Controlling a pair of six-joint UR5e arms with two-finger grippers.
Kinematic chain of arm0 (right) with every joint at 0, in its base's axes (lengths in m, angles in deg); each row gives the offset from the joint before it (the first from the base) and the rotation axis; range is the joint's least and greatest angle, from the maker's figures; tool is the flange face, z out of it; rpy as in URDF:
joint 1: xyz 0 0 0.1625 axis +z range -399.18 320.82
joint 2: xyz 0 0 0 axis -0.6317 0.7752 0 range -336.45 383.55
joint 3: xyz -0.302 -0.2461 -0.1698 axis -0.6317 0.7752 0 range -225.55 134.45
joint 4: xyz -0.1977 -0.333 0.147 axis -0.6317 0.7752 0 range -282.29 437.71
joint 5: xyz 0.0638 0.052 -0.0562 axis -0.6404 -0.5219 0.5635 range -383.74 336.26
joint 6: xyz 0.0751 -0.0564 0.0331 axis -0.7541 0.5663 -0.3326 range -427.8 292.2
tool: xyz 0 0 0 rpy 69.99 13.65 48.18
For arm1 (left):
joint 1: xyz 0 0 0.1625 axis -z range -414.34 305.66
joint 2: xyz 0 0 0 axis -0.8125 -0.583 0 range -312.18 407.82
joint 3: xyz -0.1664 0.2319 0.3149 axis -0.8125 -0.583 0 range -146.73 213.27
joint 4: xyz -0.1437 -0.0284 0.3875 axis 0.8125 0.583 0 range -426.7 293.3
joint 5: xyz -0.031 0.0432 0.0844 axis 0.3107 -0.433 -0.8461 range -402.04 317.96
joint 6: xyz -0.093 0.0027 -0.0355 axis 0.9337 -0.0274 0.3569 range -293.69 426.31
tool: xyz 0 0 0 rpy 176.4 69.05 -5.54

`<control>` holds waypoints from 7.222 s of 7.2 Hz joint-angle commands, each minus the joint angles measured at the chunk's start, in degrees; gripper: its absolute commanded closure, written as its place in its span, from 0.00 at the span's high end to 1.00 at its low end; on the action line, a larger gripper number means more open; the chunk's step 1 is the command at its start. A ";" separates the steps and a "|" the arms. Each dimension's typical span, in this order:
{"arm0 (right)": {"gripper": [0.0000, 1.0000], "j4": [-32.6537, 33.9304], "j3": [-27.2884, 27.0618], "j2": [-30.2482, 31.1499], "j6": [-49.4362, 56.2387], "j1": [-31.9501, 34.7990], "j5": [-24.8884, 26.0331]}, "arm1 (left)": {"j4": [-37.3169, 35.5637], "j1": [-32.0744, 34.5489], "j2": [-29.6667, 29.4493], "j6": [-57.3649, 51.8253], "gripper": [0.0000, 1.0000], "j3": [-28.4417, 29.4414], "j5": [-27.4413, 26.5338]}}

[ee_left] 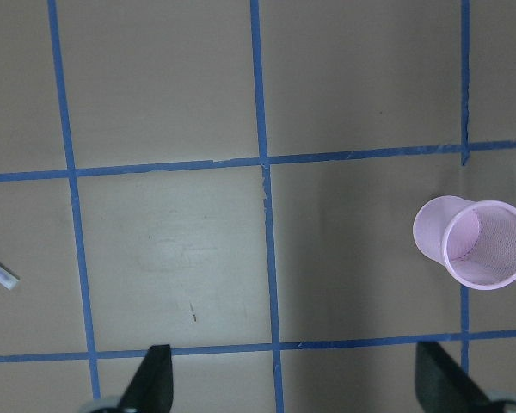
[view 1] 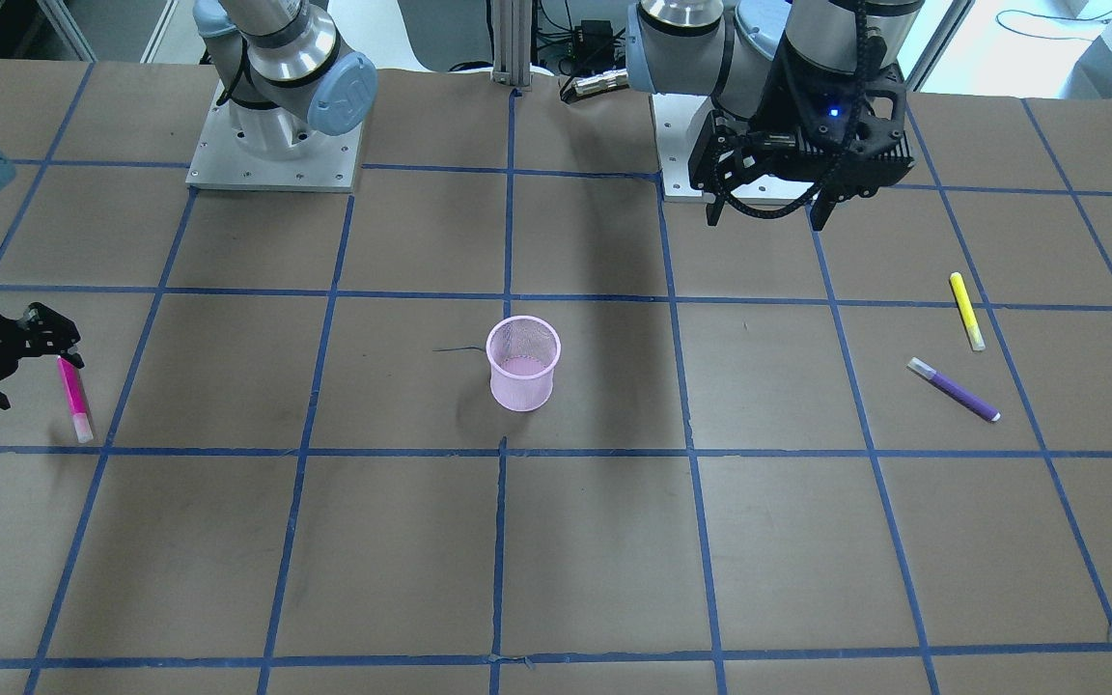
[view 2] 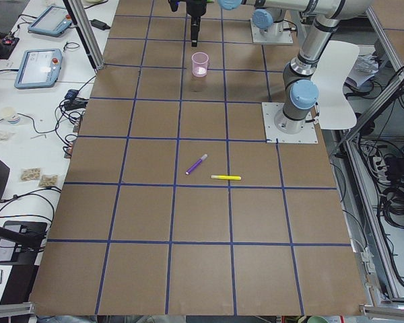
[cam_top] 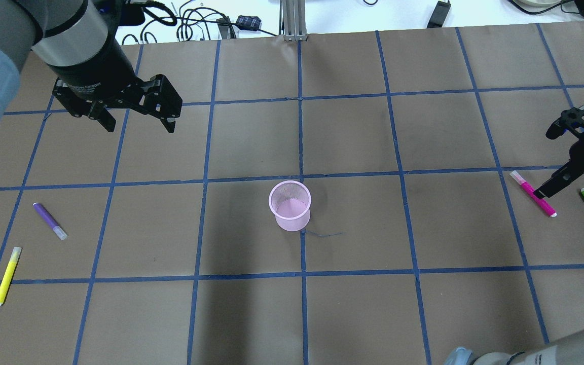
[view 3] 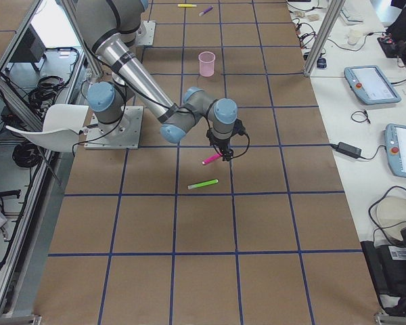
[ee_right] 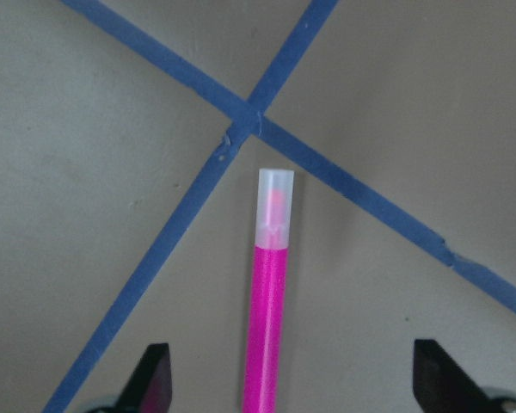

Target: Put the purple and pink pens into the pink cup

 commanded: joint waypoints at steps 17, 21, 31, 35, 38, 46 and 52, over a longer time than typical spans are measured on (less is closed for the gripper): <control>0.00 5.16 -2.68 6.12 2.02 1.91 4.93 | -12.19 -35.28 -11.84 -2.55 1.00 -11.07 -4.51; 0.00 -20.94 17.90 5.87 -12.28 22.46 14.50 | -26.70 -39.34 -20.91 -5.00 1.00 -11.43 -4.43; 0.00 -33.24 25.91 -1.25 -35.82 64.93 27.96 | -37.53 -43.47 -25.13 13.19 0.94 -17.75 -1.18; 0.00 -39.71 26.80 -4.31 -42.86 71.26 31.82 | -43.25 -43.82 -25.83 7.74 0.93 -21.35 1.63; 0.00 -43.73 32.40 -10.29 -46.31 75.58 32.80 | -43.25 -44.53 -26.01 8.09 0.91 -22.23 1.72; 0.34 -45.07 35.40 -14.52 -47.29 77.00 32.71 | -42.55 -44.53 -25.84 8.26 0.00 -21.97 3.90; 1.00 -45.16 36.47 -3.58 -47.11 64.84 27.74 | -42.37 -43.04 -23.30 8.26 0.00 -21.09 5.58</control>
